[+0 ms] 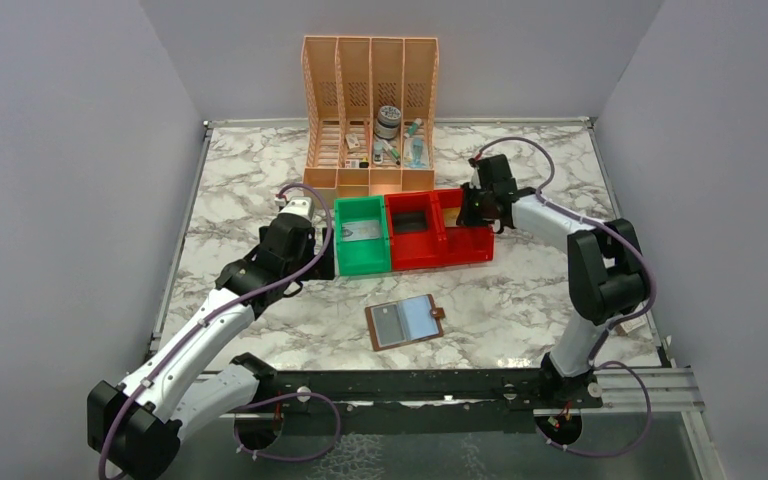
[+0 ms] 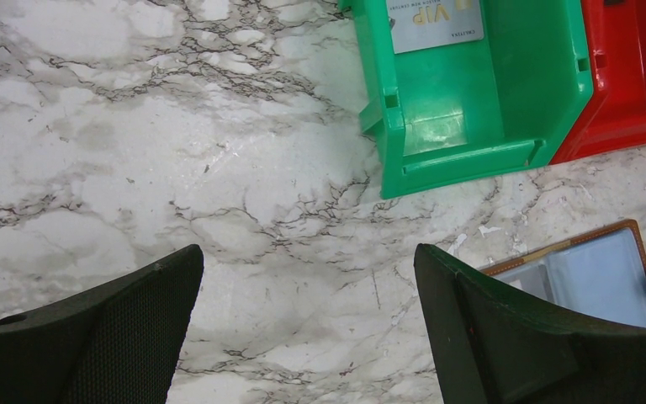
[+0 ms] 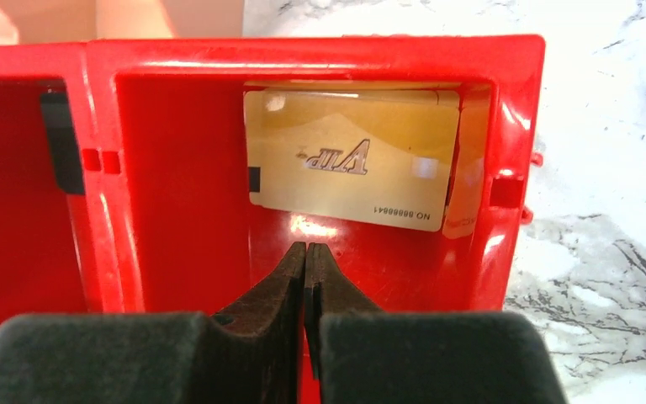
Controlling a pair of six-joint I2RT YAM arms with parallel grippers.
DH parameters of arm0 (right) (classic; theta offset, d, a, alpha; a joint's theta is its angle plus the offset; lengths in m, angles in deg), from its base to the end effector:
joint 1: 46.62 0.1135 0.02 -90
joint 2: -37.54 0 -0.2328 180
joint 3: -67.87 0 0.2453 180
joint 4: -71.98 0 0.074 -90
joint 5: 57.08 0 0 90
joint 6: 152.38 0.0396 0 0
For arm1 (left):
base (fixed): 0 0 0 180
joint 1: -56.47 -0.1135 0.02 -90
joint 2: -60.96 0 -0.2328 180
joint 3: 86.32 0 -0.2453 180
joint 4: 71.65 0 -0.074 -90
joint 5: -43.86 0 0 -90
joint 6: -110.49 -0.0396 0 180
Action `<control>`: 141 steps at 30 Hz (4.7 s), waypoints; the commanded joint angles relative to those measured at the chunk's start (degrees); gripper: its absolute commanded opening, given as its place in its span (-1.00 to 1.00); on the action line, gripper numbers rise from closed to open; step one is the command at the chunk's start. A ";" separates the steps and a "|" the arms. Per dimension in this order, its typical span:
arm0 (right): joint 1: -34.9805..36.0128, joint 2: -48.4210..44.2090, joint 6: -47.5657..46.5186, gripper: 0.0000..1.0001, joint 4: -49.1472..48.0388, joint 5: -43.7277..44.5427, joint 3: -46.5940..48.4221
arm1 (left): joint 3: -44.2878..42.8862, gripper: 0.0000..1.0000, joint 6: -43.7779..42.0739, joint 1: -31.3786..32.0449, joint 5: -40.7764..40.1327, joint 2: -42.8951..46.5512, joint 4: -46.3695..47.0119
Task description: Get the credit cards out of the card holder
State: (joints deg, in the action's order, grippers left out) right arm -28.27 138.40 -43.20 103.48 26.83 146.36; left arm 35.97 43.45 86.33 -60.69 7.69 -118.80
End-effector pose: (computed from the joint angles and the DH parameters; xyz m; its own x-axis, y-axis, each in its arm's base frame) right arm 0.3380 0.1166 0.1572 -0.8464 0.0634 -0.5287 -0.0999 0.9563 0.2746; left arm 0.1852 -0.0949 0.2429 -0.6672 -0.0524 -0.7431 0.0669 0.9893 -0.1297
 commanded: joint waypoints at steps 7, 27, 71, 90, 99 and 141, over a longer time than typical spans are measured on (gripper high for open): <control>2.21 6.24 -1.56 -0.92 2.40 5.35 4.74 | 0.40 0.99 -0.48 -0.95 -0.72 0.89 0.43; 2.52 7.83 0.67 -0.92 -0.95 6.60 4.85 | 0.40 0.99 -0.55 -1.98 -0.18 0.41 0.44; 14.05 -33.97 8.18 0.50 -10.14 -14.25 -25.85 | 1.45 0.99 -1.42 -18.09 13.81 4.64 4.08; 41.61 -7.96 9.95 0.19 -6.38 11.39 -10.66 | 1.89 0.99 -0.55 -18.09 12.46 3.76 3.70; 44.93 -3.68 13.34 0.26 -0.90 15.84 -8.53 | 1.97 0.99 -0.59 -18.09 12.67 4.20 3.70; 44.44 -0.38 17.69 -0.03 -8.34 6.56 -10.83 | 9.34 0.79 13.01 -2.50 20.53 5.56 15.83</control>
State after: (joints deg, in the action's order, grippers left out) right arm 17.95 138.36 -28.18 100.16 43.60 139.67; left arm 41.26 50.03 78.31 -39.99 12.17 -108.13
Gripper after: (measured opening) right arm 0.544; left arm 0.900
